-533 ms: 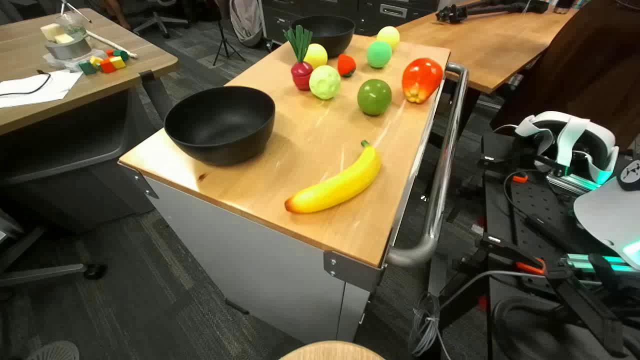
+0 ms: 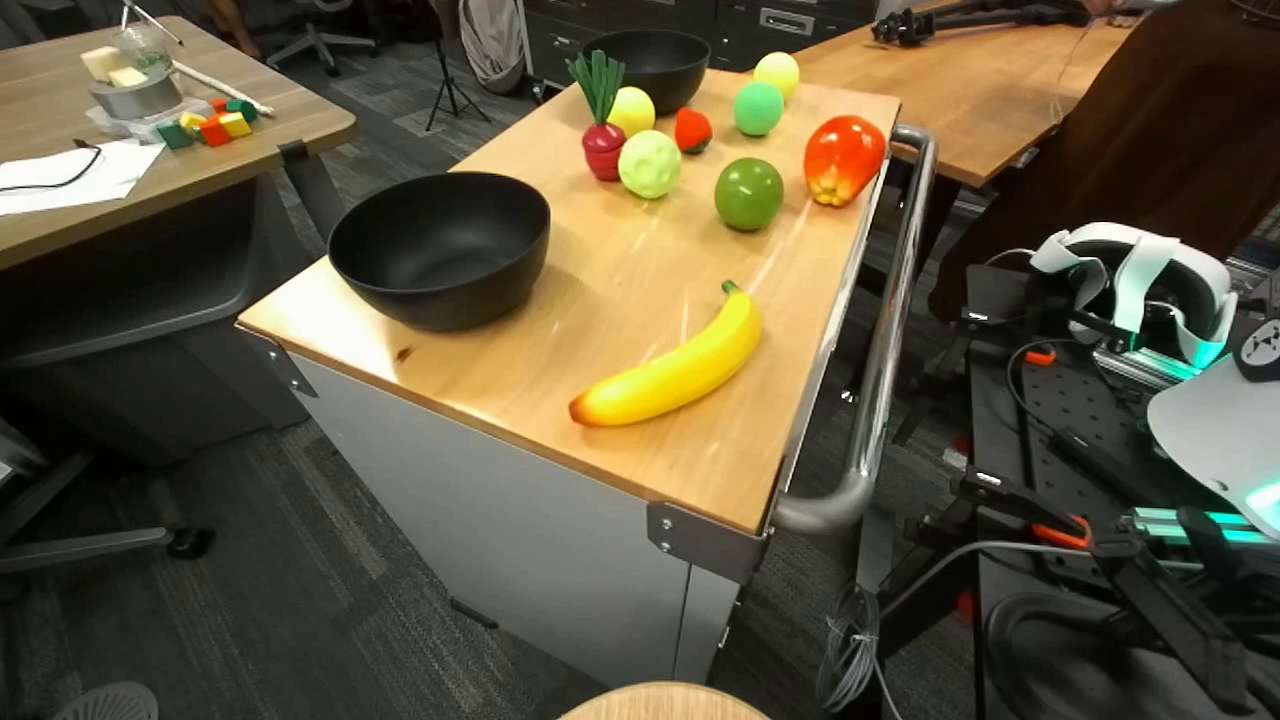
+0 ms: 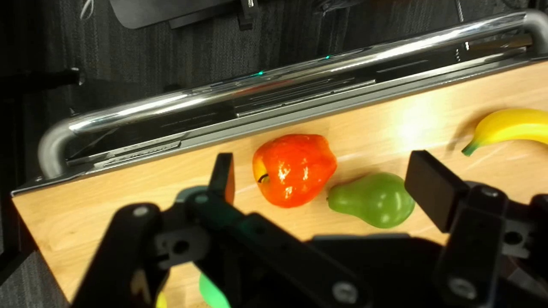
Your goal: Split the fruits between the two bowls
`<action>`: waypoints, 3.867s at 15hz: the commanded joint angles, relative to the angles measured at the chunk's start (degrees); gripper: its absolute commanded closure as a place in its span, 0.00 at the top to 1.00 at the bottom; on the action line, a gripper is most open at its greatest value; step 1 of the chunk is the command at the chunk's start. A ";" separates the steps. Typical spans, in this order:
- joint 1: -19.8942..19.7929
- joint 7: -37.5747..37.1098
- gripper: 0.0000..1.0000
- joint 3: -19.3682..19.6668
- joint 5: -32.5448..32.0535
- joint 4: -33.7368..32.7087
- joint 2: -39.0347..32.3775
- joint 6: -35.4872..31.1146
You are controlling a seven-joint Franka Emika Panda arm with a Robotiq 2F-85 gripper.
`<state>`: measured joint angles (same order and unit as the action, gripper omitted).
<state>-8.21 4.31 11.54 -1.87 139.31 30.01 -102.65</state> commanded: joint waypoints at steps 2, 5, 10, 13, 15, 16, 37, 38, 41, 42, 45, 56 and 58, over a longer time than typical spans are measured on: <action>-0.60 0.20 1.00 -0.37 0.32 -0.28 -0.60 0.00; -0.19 1.49 1.00 0.37 1.48 -0.32 -1.94 -2.36; -1.02 3.35 1.00 1.95 0.18 -0.18 -8.09 -11.13; -1.55 5.69 1.00 2.82 -1.10 1.02 -12.70 -18.49; -1.26 8.89 1.00 3.22 -0.08 2.16 -15.05 -21.93; -0.89 10.95 1.00 3.32 0.71 2.80 -15.68 -23.02; 1.85 9.96 0.74 -1.77 5.70 4.19 -22.46 -31.34; 1.84 8.84 0.66 -1.91 5.57 4.02 -22.95 -30.99; 1.70 4.37 0.49 -2.35 5.03 2.99 -23.52 -28.14; 1.69 3.66 0.48 -2.39 4.88 2.91 -23.41 -28.17; 1.56 1.69 0.45 -2.69 2.72 2.07 -22.17 -27.81; 0.63 4.21 0.45 1.80 6.47 -22.79 -22.44 -26.94; -0.33 4.82 0.45 4.05 10.64 -27.20 -27.05 -30.46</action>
<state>-7.11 6.70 12.90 3.03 120.51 11.69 -128.73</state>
